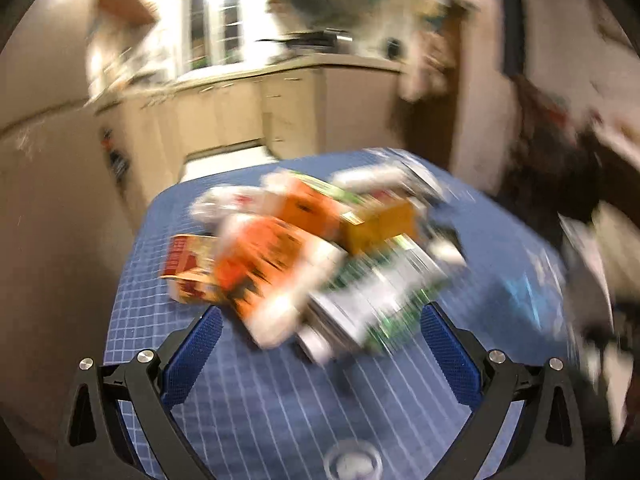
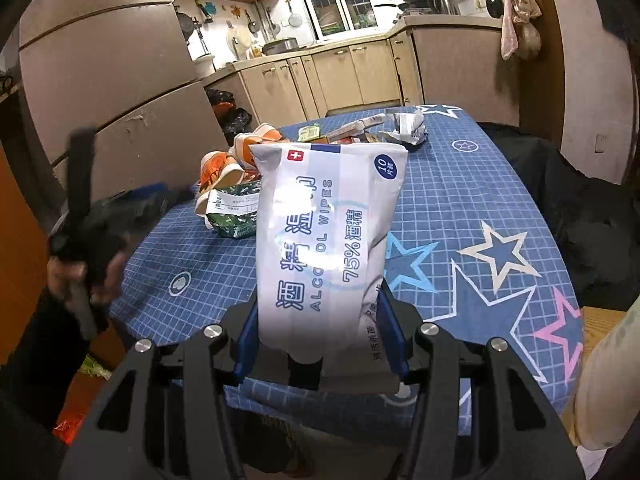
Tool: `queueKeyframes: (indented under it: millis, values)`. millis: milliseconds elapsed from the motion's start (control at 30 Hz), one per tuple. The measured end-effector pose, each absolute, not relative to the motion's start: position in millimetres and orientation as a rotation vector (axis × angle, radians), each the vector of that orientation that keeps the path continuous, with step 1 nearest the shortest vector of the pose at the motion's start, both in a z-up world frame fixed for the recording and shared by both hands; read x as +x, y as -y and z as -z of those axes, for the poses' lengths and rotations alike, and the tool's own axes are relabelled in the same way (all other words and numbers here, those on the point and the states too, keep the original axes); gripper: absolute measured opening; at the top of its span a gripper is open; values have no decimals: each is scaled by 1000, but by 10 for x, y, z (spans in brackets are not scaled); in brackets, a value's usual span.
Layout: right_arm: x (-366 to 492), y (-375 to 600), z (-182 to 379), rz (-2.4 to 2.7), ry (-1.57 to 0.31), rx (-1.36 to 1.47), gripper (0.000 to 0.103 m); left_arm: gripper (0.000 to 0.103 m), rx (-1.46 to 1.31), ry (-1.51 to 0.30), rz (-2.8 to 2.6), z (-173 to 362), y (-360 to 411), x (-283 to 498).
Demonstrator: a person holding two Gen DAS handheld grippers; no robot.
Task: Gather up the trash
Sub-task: 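Grasp the orange-white paper cup with the left gripper while right holds wipes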
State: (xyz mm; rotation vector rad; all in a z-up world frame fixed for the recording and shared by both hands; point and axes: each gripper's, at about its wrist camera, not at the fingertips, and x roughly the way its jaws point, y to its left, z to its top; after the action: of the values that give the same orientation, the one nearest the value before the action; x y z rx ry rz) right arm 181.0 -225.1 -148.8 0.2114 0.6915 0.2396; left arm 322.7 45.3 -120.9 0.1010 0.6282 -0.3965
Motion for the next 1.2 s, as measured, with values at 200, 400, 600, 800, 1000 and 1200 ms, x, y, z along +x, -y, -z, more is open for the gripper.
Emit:
queueKeyframes:
  millis: [200,400,600,800,1000,1200]
  values:
    - [1836,2308,1542,-265,-712,239,49,100,261,-560,262,1223,-203,3391]
    - [1829,2406,1562,-269,-728,263,50,99,402,-549,271,1464,-304,3302]
    - [1808,2394,1550,-279,-725,270,50,79,422,-538,275,1453,-483,3136]
    - [1825,2380,1555,-289,-737,267,50,41,402,-644,330,1591,-526,3148]
    - [1827,2325,1554,-299,-745,267,50,41,554,-565,270,1659,-383,3252]
    - [1808,2331,1546,-290,-741,264,50,32,584,-532,263,1701,-309,3463]
